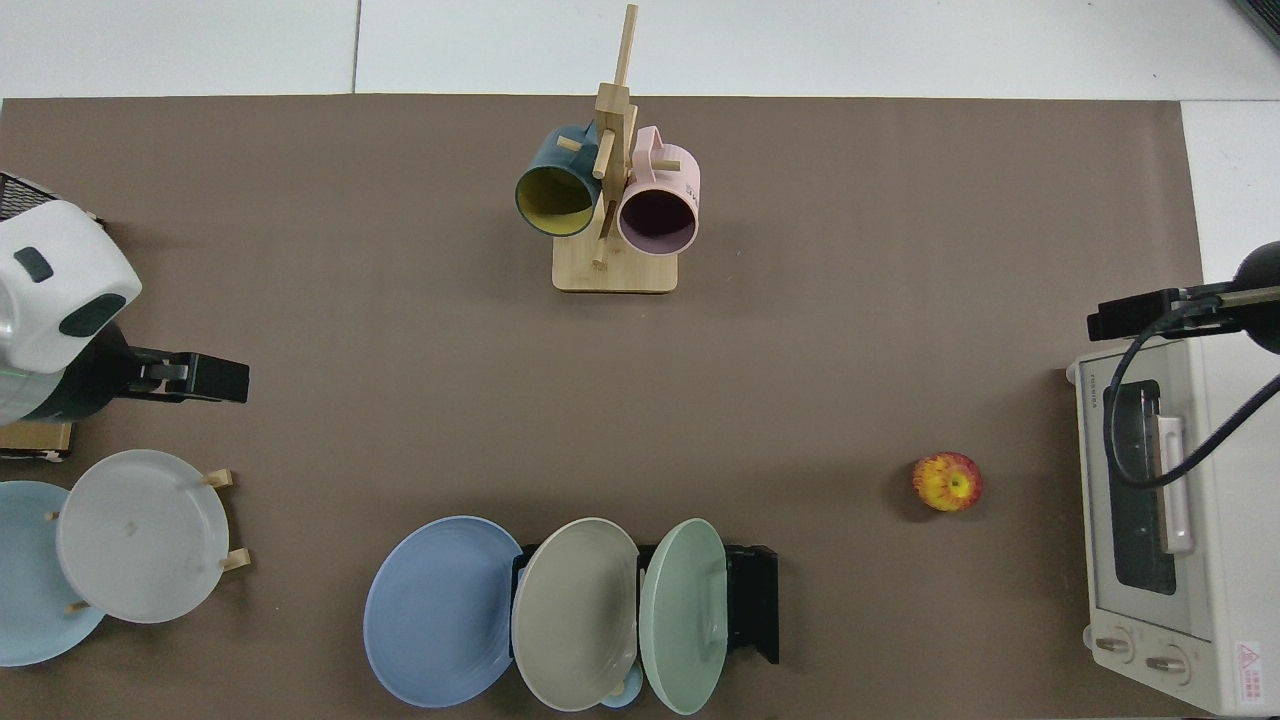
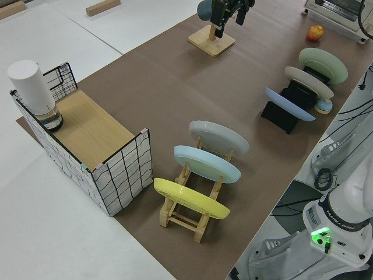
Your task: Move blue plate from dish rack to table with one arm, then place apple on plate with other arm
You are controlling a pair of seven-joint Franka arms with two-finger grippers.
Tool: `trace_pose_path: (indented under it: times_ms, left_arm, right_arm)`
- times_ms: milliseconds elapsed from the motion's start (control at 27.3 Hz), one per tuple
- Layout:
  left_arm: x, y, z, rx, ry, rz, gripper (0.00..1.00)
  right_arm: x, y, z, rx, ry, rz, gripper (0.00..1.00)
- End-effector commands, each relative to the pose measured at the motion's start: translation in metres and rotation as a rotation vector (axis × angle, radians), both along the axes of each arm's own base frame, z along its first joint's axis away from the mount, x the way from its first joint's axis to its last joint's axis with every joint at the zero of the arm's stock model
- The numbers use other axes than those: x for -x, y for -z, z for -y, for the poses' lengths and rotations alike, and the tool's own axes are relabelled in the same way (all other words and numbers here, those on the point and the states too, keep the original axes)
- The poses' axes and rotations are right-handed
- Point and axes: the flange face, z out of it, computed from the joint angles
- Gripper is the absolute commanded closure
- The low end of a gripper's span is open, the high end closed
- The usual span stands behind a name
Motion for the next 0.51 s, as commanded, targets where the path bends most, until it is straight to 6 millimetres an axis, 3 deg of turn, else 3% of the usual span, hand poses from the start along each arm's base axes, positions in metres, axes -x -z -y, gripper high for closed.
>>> trace_pose_path:
  times_ms: [0,476]
  left_arm:
    - [-0.0035,-0.0003,0.0021,0.002,0.001,0.001,0.0]
    - [-0.0012,0.0072,0.0026,-0.018,0.01,-0.015,0.0]
  right_arm:
    - [0.0025,-0.004,-0.0013,-0.006,0.019,0.0,0.0]
    - [0.0025,-0.004,-0.0013,-0.006,0.019,0.0,0.0]
